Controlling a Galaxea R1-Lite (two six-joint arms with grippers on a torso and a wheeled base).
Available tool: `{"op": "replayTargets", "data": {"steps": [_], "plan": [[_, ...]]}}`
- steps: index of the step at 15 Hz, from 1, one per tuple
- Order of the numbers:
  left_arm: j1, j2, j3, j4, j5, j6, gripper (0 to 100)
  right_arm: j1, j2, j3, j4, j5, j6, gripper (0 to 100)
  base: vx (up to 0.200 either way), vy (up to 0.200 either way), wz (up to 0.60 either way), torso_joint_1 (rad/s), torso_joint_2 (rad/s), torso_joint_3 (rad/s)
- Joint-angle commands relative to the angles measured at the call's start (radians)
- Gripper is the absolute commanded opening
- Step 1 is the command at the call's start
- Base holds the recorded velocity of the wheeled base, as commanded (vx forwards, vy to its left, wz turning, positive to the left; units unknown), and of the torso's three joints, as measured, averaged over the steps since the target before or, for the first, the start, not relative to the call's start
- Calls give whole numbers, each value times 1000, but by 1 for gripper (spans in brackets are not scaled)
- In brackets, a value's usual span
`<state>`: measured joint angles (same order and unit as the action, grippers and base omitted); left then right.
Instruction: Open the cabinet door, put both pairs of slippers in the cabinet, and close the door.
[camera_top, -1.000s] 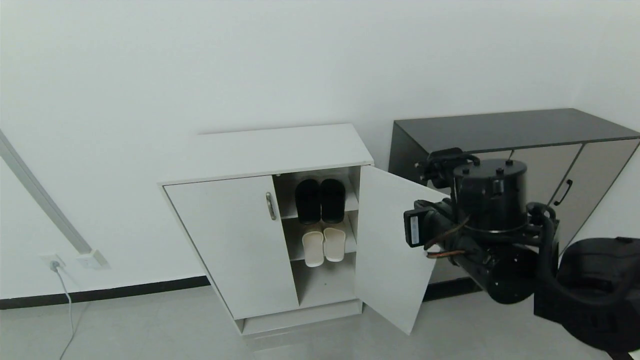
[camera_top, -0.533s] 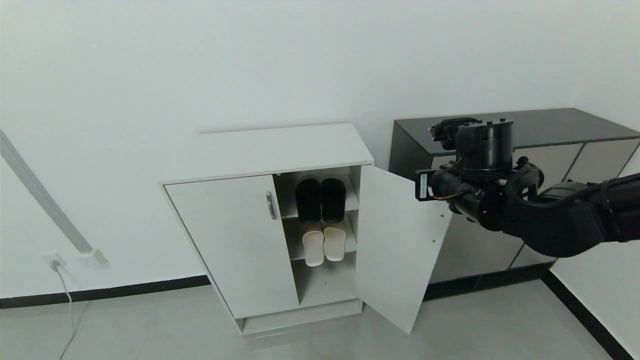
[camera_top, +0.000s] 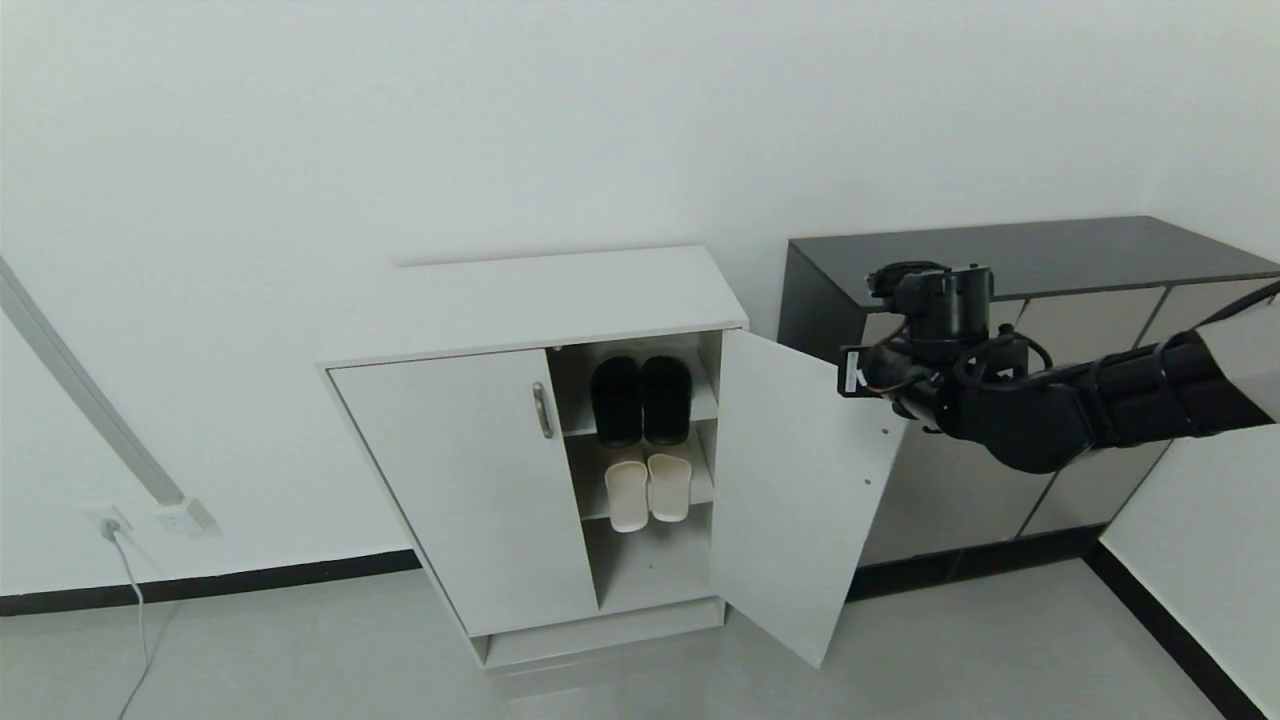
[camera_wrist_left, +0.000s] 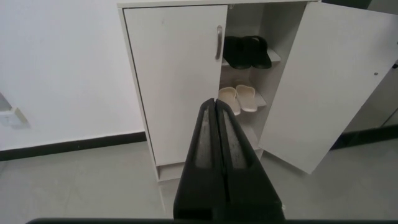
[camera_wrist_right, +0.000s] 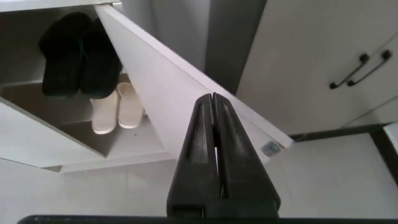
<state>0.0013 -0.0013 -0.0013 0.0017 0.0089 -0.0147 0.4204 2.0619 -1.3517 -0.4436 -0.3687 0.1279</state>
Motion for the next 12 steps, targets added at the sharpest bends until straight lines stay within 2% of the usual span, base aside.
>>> {"op": "replayTargets", "data": {"steps": [1,6,12], "plan": [[0,1,0,0,0,-1,0,-26,61,-32,-3,8,4,0,0,0,0,0,0,0],[0,1,0,0,0,1,0,-54,129,-107,-1,16,4,0,0,0,0,0,0,0],[0,1,0,0,0,1,0,-88,173,-135,0,22,4,0,0,0,0,0,0,0]]}}
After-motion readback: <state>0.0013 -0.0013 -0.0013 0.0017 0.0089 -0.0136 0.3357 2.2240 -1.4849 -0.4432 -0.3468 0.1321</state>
